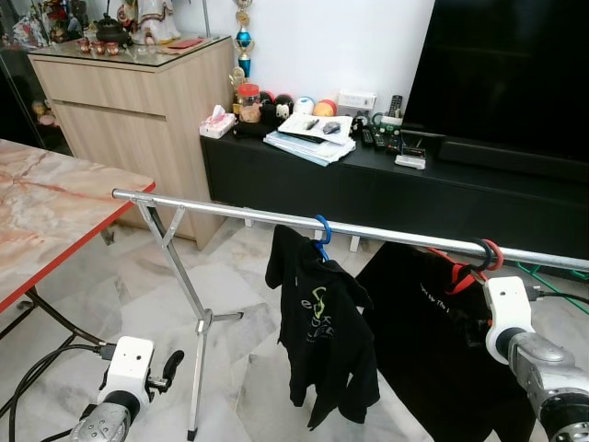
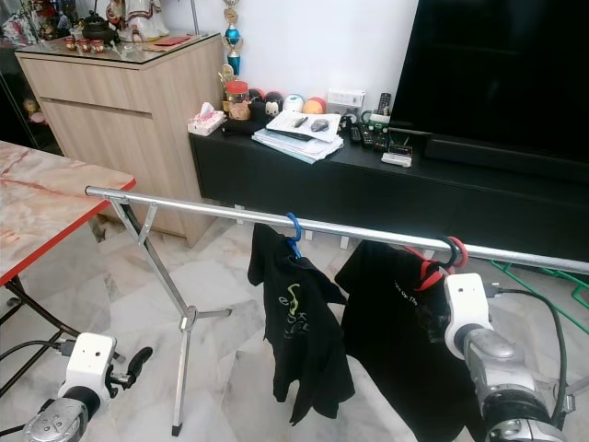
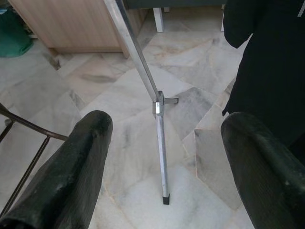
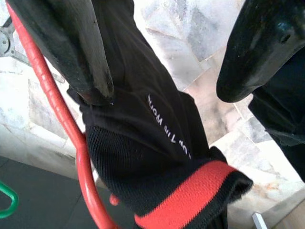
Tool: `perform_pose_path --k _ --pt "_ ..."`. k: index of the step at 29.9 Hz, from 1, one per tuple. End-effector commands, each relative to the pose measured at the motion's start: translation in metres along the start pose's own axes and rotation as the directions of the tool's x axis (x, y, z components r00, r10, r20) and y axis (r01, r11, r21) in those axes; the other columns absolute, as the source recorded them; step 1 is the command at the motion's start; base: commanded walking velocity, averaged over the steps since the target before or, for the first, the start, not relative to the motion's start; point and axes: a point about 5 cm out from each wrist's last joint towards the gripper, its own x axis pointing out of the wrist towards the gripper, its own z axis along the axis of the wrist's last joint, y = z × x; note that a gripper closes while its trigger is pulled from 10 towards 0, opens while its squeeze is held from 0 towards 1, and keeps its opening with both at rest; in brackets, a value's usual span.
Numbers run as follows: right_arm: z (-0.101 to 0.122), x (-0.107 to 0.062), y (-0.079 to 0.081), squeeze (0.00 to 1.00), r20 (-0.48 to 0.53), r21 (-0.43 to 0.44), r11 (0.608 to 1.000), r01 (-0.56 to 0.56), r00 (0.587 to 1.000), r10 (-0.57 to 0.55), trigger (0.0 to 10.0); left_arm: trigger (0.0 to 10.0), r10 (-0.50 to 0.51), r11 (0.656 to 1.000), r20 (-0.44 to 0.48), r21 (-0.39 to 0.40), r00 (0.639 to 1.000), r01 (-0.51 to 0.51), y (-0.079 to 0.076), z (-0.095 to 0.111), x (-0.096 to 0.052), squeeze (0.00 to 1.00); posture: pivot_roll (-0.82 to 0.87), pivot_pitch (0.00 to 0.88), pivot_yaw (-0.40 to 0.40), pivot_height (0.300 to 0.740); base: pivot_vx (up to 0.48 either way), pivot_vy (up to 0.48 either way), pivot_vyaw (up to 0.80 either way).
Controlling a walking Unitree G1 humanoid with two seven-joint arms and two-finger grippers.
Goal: Hang hanger
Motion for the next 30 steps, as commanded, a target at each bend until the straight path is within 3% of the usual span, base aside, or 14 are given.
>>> perform_pose_path --k 1,24,30 --pt "0.003 0.001 0.002 0.0 0.005 -0.005 1.0 0.002 1.0 -0.002 10.0 10.0 0.005 1.0 -0.017 0.016 1.0 -0.005 0.003 -0.002 -0.001 0.0 0.16 0.0 0.015 0.74 0.0 0.0 0.0" --pt "0.021 0.001 -0.005 0.0 0.115 0.057 0.993 0.1 0.988 -0.107 10.0 10.0 0.006 1.0 -0.019 0.015 1.0 -0.006 0.003 -0.002 -0.001 0.0 0.16 0.0 0.017 0.74 0.0 0.0 0.0" --pt "0.016 0.003 -0.002 0.0 0.075 0.047 0.995 0.085 0.993 -0.088 10.0 10.0 0.005 1.0 -0.021 0.016 1.0 -0.004 0.003 -0.003 -0.001 0.0 0.16 0.0 0.018 0.74 0.0 0.0 0.0"
